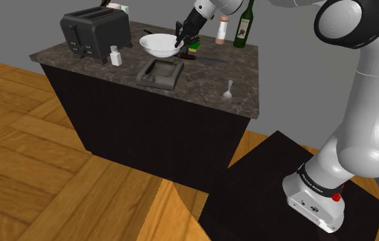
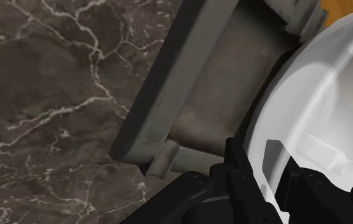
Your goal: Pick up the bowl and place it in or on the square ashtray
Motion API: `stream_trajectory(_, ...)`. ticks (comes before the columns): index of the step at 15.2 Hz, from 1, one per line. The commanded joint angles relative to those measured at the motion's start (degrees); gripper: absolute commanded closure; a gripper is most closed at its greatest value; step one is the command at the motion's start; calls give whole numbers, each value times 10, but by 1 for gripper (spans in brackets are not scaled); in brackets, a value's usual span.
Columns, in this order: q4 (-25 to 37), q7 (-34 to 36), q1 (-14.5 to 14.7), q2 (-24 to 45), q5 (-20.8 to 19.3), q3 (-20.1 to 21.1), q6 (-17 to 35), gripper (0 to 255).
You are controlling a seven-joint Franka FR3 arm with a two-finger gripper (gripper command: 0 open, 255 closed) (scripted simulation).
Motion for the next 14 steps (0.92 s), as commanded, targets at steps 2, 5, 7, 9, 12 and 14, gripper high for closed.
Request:
stream_trajectory(2, -14, -10, 1, 4, 6, 2, 17, 255)
stream_trajectory(5, -29, -21, 1, 9, 13, 5, 34, 255)
stream_trajectory(7, -38, -29, 1, 12, 18, 6, 45, 255)
stream_trajectory(9, -46, -37, 0, 16, 23, 8, 56, 255)
stream_trajectory(12, -52, -43, 0, 20, 27, 10, 64, 255)
stream_trajectory(14, -52, -43, 0, 20, 27, 10, 64, 255)
